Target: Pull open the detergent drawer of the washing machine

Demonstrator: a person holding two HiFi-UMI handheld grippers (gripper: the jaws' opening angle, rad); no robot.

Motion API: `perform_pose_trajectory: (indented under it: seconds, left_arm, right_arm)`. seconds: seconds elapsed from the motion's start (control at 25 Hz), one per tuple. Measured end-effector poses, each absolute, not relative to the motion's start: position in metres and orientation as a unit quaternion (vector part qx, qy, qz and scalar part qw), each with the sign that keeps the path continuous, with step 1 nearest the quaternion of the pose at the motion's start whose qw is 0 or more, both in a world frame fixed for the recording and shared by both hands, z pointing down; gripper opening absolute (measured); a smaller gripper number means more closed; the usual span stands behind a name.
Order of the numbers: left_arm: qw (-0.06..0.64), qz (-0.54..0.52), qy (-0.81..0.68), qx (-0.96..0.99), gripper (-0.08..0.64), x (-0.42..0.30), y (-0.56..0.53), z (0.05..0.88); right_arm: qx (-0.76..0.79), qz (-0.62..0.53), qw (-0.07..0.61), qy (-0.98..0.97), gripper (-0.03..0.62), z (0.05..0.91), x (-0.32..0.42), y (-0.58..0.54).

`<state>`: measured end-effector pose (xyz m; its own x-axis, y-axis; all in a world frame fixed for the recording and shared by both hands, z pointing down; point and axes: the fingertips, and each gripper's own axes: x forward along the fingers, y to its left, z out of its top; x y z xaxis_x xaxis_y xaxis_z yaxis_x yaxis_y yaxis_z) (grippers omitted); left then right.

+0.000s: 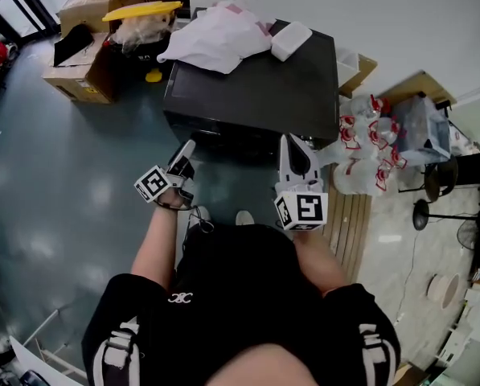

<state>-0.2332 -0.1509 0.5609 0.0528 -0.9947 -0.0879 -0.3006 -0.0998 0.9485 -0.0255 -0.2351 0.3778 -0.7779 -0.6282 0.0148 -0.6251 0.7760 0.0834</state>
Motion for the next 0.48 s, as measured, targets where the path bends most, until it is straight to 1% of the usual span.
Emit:
perform_pose_trajectory:
  seconds: [0.12, 0.32, 0.48]
  left_arm:
    - [0.421, -0.454, -0.524, 0.585, 0.376, -0.243, -0.159, 0.581]
    - [0.434, -0.491, -0.503, 0.564, 0.376, -0.259, -0.180, 0.607]
    - [0.449, -0.504, -0.497, 0.545, 0.374, -0.267, -0.191, 0.630]
  right_arm:
    - [0.350, -0.037, 0.029, -0.935, 0.003, 0.380, -0.017, -0.240]
    - [0.390, -0.033, 0.046, -0.919, 0.003, 0.392, -0.002, -0.253]
    - [0.410, -0.020, 0.059, -0.910, 0.003, 0.404, 0.005, -0.257]
